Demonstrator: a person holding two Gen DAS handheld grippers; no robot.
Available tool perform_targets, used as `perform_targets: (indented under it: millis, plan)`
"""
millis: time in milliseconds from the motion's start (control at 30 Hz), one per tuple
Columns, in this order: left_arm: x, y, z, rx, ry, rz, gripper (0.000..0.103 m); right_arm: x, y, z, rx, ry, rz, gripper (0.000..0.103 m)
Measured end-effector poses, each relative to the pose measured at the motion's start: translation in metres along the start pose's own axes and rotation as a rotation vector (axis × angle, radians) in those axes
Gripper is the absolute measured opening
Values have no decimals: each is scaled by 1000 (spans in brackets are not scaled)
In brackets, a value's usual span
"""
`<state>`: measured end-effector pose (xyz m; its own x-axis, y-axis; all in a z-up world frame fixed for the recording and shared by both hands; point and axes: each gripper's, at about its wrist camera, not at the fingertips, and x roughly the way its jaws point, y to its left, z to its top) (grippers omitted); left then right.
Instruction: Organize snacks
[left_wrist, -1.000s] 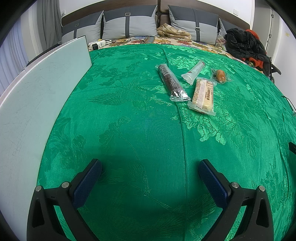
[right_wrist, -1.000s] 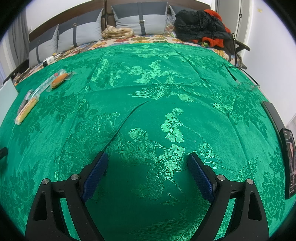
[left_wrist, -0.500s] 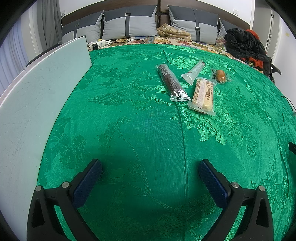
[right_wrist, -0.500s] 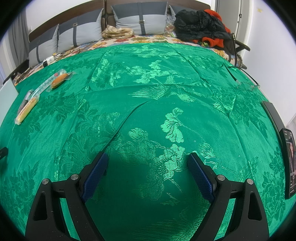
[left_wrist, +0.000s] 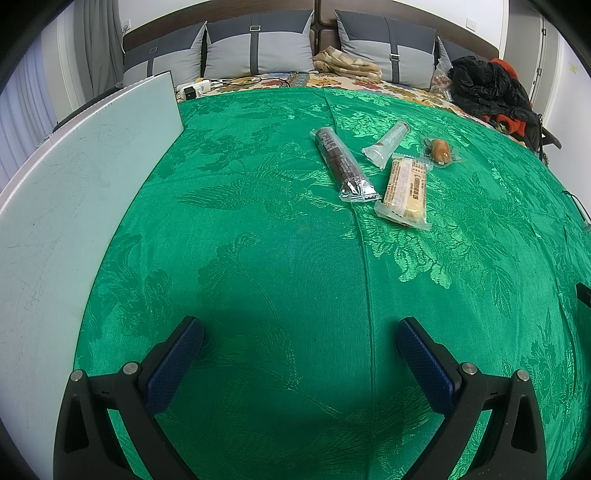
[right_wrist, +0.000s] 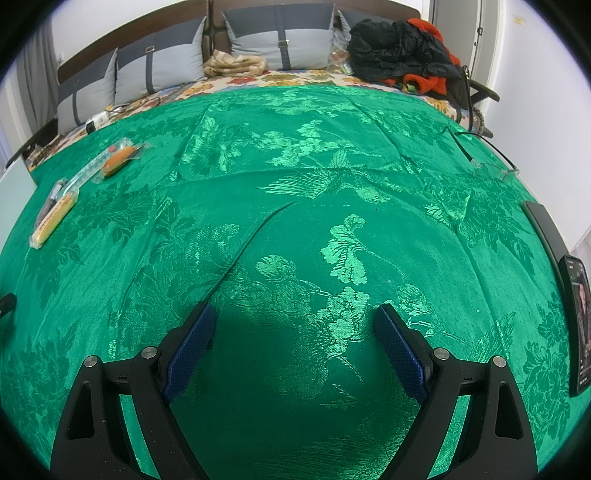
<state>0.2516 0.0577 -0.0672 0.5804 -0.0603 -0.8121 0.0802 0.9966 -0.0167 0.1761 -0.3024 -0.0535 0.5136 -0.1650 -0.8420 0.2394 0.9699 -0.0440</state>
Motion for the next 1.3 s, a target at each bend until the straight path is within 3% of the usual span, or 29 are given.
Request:
perform_targets:
  millis: [167,267,333,400,533,633,667,700,733,767,867,1167,1300]
  plan:
    - [1,1,5,32,45,-33,103,0,0,0,0,0,0,90]
    - [-2,6,32,4,38,-96,102,0,0,0,0,0,0,91]
    - [-2,7,62,-22,4,-87,102,0,0,0,0,0,0,91]
    - [10,8,93,-63,19,-85,102,0,0,0,0,0,0,91]
    - [48,5,132,-130,100,-86,77,0,0,0,1,0,0,91]
    - [72,-8,141,-89,142,-51,70,0,0,0,1,0,0,91]
    - [79,-13,142,-66,150,-30,60,0,0,0,1,0,0,91]
    - [83,-15,139,-51,157,-20,51,0,0,0,1,0,0,91]
    - [81,-17,138,-28,133,12,30,0,0,0,1,0,0,91]
    - [80,-17,137,-18,120,15,19,0,0,0,1,0,1,91]
    - [71,-7,124,-38,105,-8,18,0,0,0,1,0,0,91]
    - [-14,32,17,-32,113,-27,18,0,0,0,2,0,0,91]
    - [-32,41,-10,-43,70,-30,19,0,0,0,2,0,0,91]
